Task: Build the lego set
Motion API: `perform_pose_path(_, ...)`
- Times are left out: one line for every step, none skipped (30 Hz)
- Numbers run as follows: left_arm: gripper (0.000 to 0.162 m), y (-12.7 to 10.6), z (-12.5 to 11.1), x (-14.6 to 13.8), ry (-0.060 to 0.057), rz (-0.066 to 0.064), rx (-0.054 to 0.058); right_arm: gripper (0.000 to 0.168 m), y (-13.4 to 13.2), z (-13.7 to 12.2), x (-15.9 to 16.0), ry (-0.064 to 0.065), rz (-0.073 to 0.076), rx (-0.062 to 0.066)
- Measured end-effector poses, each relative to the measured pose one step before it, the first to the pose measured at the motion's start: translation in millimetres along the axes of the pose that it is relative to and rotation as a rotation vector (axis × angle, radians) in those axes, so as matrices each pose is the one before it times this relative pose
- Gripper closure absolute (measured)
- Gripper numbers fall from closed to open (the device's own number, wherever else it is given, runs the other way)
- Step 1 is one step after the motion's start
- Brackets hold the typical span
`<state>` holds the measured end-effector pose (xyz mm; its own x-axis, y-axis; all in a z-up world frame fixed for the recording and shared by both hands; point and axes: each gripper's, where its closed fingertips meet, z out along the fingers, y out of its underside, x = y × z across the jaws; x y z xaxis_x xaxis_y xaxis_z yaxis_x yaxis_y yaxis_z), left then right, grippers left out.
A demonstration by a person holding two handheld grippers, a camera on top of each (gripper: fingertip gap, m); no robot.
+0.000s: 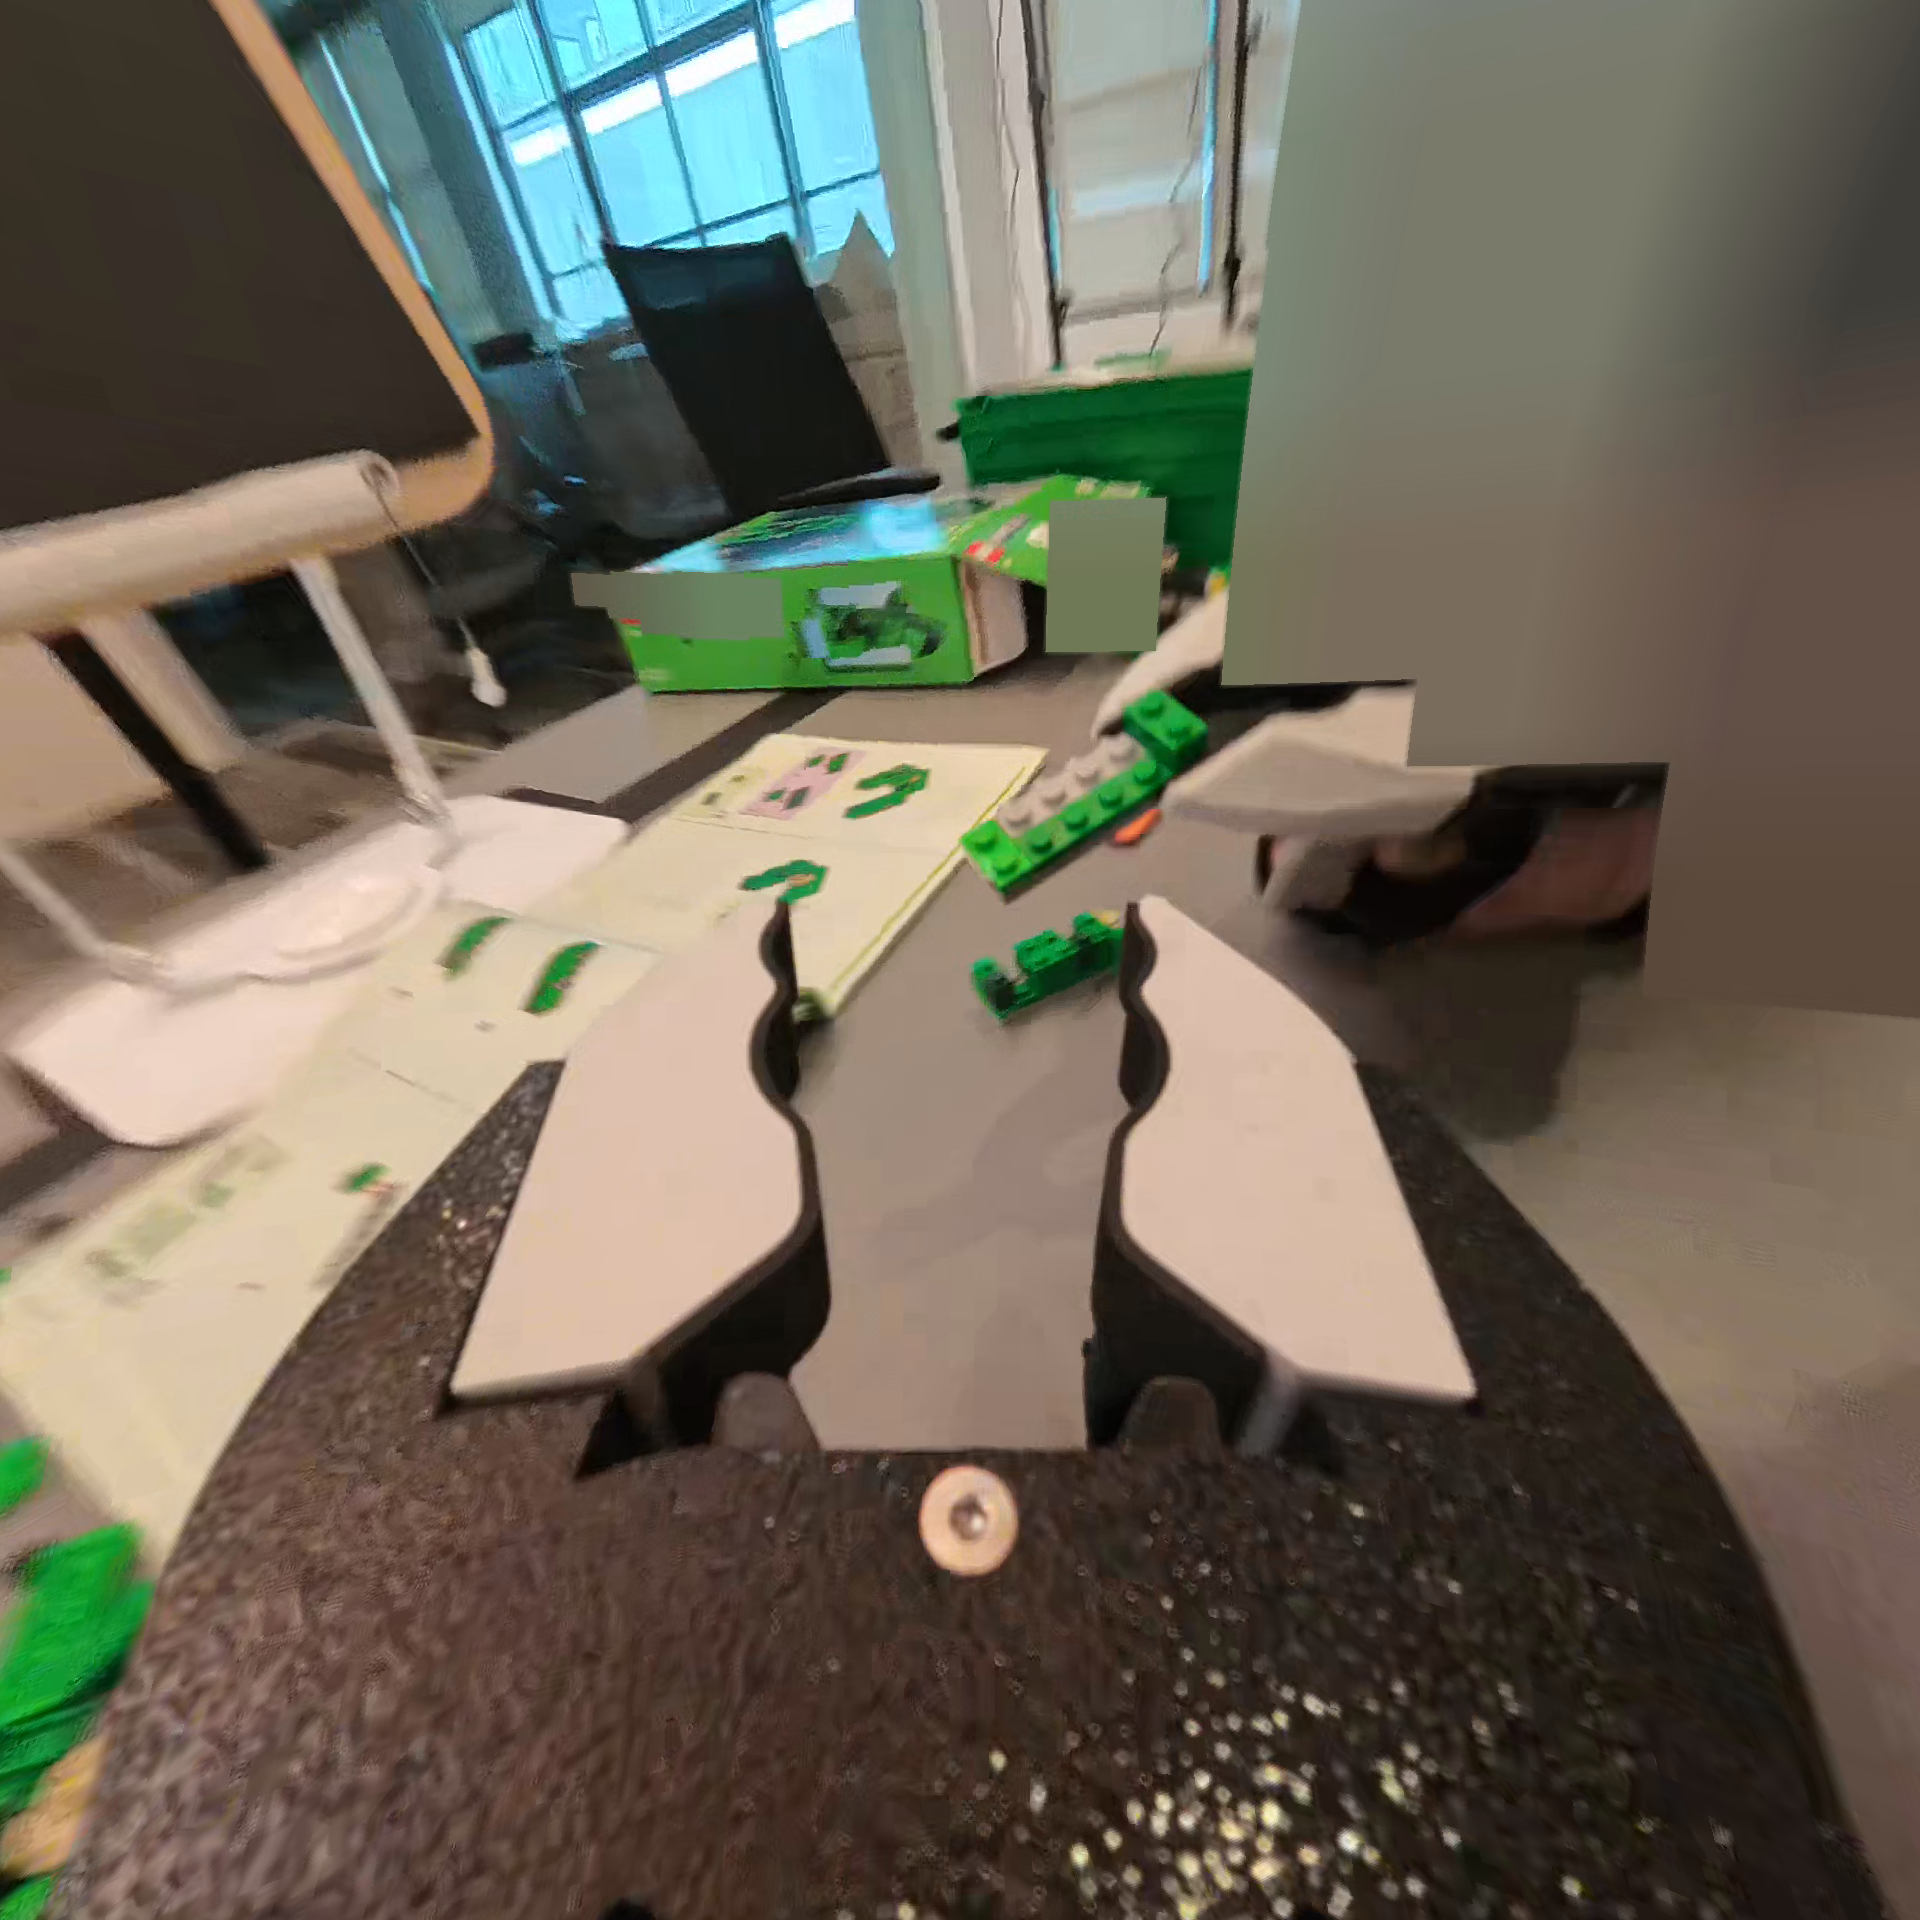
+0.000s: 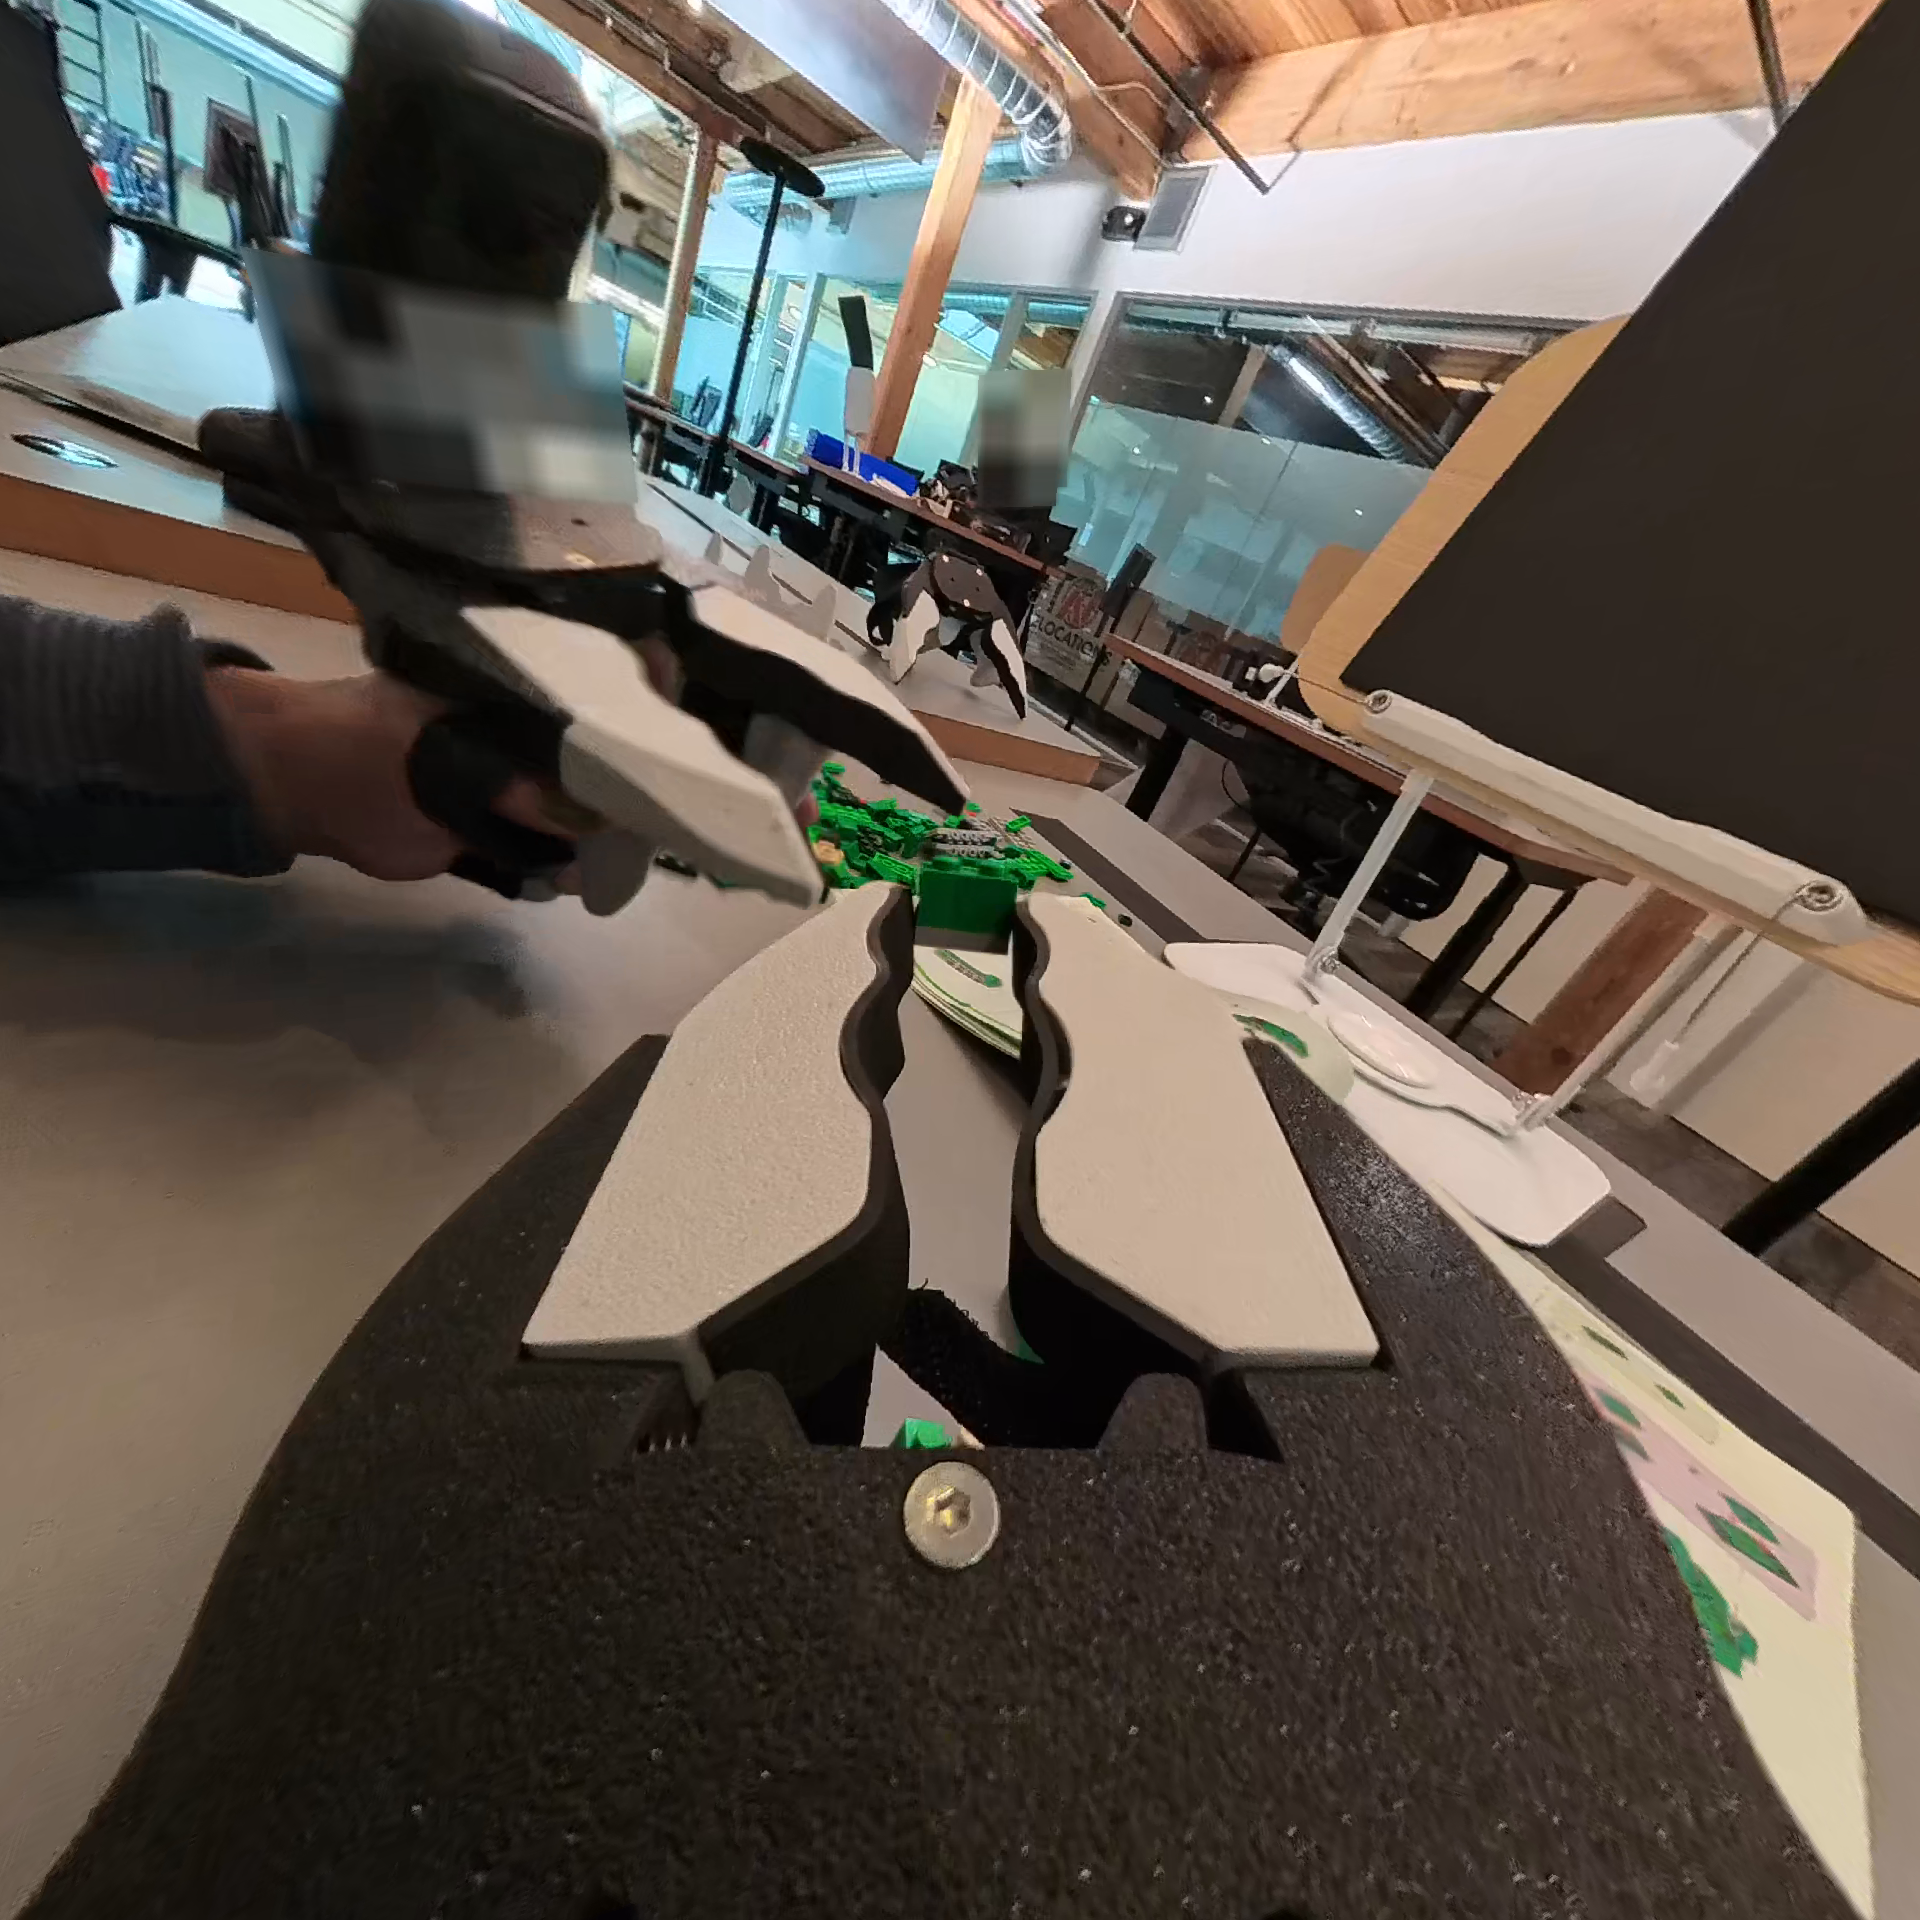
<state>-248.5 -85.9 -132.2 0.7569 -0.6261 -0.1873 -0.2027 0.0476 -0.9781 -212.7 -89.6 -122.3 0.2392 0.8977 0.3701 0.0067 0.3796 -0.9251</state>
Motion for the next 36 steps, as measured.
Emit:
perform_pose_path(0.103, 2.35, -0.15, 0.08, -0.0475, 0.1091, -0.0269, 0.151, 0.20, 0.12, -0.49, -0.0071, 0.0160, -0.0008)
perform_pose_path(0.103, 1.93, 0.37, 0.60, -0.0446, 0.0984, -0.0183, 0.151, -0.03, 0.14, -0.56, -0.0091, 0.0179, 0.0016)
perform_pose_path(0.103, 1.53, 1.29, 2.49, -0.0275, 0.0842, -0.0190, 0.151, -0.58, 0.02, -0.58, -0.0111, 0.0219, 0.0058)
perform_pose_path(0.103, 1.22, 2.07, 3.13, -0.0188, 0.0730, -0.0228, 0.151, -0.80, -0.08, -0.97, -0.0151, 0.0261, 0.0079)
perform_pose_path(0.104, 0.56, 2.09, 2.81, -0.0170, 0.0622, -0.0193, 0.151, -0.30, -0.08, -1.36, -0.0189, 0.0288, 0.0051)
perform_pose_path(0.105, -1.18, 1.49, 2.42, -0.0171, 0.0538, -0.0052, 0.151, 0.08, 0.11, -1.13, -0.0196, 0.0282, 0.0039)
perform_pose_path(0.107, -2.82, 0.56, 1.93, -0.0139, 0.0430, 0.0066, 0.151, 0.33, 0.25, -1.54, -0.0223, 0.0262, 0.0033)
perform_pose_path(0.109, -2.75, -0.25, -0.51, -0.0227, 0.0333, 0.0065, 0.151, 0.86, 0.31, -1.54, -0.0241, 0.0265, -0.0007)
perform_pose_path(0.112, -2.06, -0.68, -1.80, -0.0234, 0.0293, 0.0042, 0.151, 0.39, 0.10, 0.15, -0.0106, 0.0218, 0.0000)
perform_pose_path(0.115, -1.74, -1.08, -0.56, -0.0107, 0.0261, 0.0062, 0.151, -0.43, -0.28, 1.30, 0.0016, 0.0121, 0.0048)
perform_pose_path(0.117, -1.02, -0.74, -0.95, -0.0129, 0.0206, 0.0024, 0.151, 0.08, -0.08, 0.55, -0.0027, 0.0095, 0.0028)
perform_pose_path(0.119, -0.12, -0.14, 0.20, -0.0054, 0.0221, -0.0036, 0.151, 0.82, 0.48, -1.07, -0.0136, 0.0127, -0.0032)
perform_pose_path(0.122, -0.22, 0.03, 1.69, 0.0028, 0.0277, -0.0037, 0.151, 0.83, 0.69, -1.13, -0.0114, 0.0107, -0.0054)
perform_pose_path(0.125, -0.50, 0.10, 0.95, -0.0060, 0.0326, -0.0039, 0.151, 0.28, 0.25, -0.42, -0.0044, 0.0018, -0.0024)
perform_pose_path(0.130, -1.20, -0.14, 0.92, -0.0095, 0.0385, 0.0007, 0.151, -0.17, -0.03, -0.23, -0.0011, -0.0014, 0.0011)
perform_pose_path(0.140, -1.97, -0.64, 1.26, -0.0082, 0.0443, 0.0067, 0.151, 0.02, 0.01, -0.47, -0.0026, -0.0010, 0.0004)
perform_pose_path(0.150, -1.48, -0.63, 0.87, -0.0128, 0.0467, 0.0024, 0.151, 0.03, 0.04, -0.85, -0.0051, -0.0016, -0.0005)
perform_pose_path(0.153, -0.22, -0.49, -0.74, -0.0177, 0.0410, -0.0074, 0.151, -0.08, 0.10, -0.24, 0.0005, -0.0013, 0.0002)
perform_pose_path(0.154, -0.06, 0.14, -0.21, -0.0062, 0.0187, -0.0053, 0.151, -0.01, 0.00, 0.37, 0.0028, -0.0001, 0.0001)
perform_pose_path(0.154, -0.12, 0.32, 1.19, 0.0150, -0.0121, 0.0019, 0.150, -0.44, -0.24, -0.02, -0.0018, 0.0015, 0.0035)
perform_pose_path(0.154, -0.36, 0.00, 2.21, 0.0334, -0.0381, 0.0093, 0.149, -1.63, -0.52, -0.46, -0.0046, -0.0058, 0.0145)
perform_pose_path(0.155, 0.07, -0.25, 1.97, 0.0389, -0.0527, 0.0121, 0.145, -2.74, -0.97, 0.45, 0.0063, -0.0113, 0.0234)
perform_pose_path(0.154, -0.83, -0.94, 2.01, 0.0405, -0.0581, 0.0242, 0.137, -2.58, -1.45, -0.48, -0.0027, -0.0254, 0.0197)
perform_pose_path(0.154, -2.70, -1.56, 1.49, 0.0421, -0.0692, 0.0402, 0.132, -1.04, -1.47, -3.78, -0.0326, -0.0420, 0.0015)
perform_pose_path(0.155, -4.51, -1.88, 2.96, 0.0608, -0.0876, 0.0523, 0.127, 0.08, -1.63, -3.77, -0.0360, -0.0373, -0.0092)
perform_pose_path(0.155, -5.20, -1.96, 3.06, 0.0653, -0.0958, 0.0542, 0.123, -0.75, -1.66, -3.45, -0.0358, -0.0176, 0.0005)
perform_pose_path(0.155, -5.17, -1.96, 4.55, 0.0711, -0.0808, 0.0509, 0.123, -1.72, -1.63, -5.46, -0.0534, 0.0069, 0.0119)
perform_pose_path(0.155, -5.93, -1.62, 4.65, 0.0613, -0.0645, 0.0532, 0.122, -1.60, -1.42, -3.31, -0.0391, 0.0286, 0.0145)
perform_pose_path(0.155, -7.33, -1.29, 5.88, 0.0649, -0.0622, 0.0591, 0.123, -1.71, -0.62, -3.11, -0.0367, 0.0343, 0.0162)
perform_pose_path(0.155, -6.74, -0.60, 3.94, 0.0452, -0.0558, 0.0515, 0.129, -0.93, -0.14, -5.66, -0.0533, 0.0319, 0.0096)
perform_pose_path(0.155, -3.84, 0.21, 3.89, 0.0376, -0.0343, 0.0298, 0.133, 0.25, 0.53, -2.96, -0.0262, 0.0210, 0.0012)
perform_pose_path(0.155, -0.24, 0.66, 1.68, 0.0159, -0.0151, 0.0057, 0.137, -0.29, 0.56, -1.48, -0.0061, -0.0004, 0.0022)
perform_pose_path(0.155, 1.85, 0.78, 0.79, 0.0060, -0.0058, -0.0070, 0.142, -0.70, 0.44, -3.28, -0.0145, -0.0184, 0.0025)
perform_pose_path(0.155, 1.98, 0.78, 0.94, 0.0078, -0.0058, -0.0054, 0.145, -0.40, 0.50, -1.77, -0.0020, -0.0174, -0.0025)
perform_pose_path(0.155, 0.52, 0.60, 0.53, 0.0065, -0.0133, 0.0047, 0.146, 0.39, 0.58, -1.27, -0.0004, -0.0122, -0.0053)
perform_pose_path(0.155, -0.41, 0.43, 0.44, 0.0079, -0.0162, 0.0098, 0.148, 0.64, 0.51, -1.13, -0.0027, -0.0061, -0.0051)
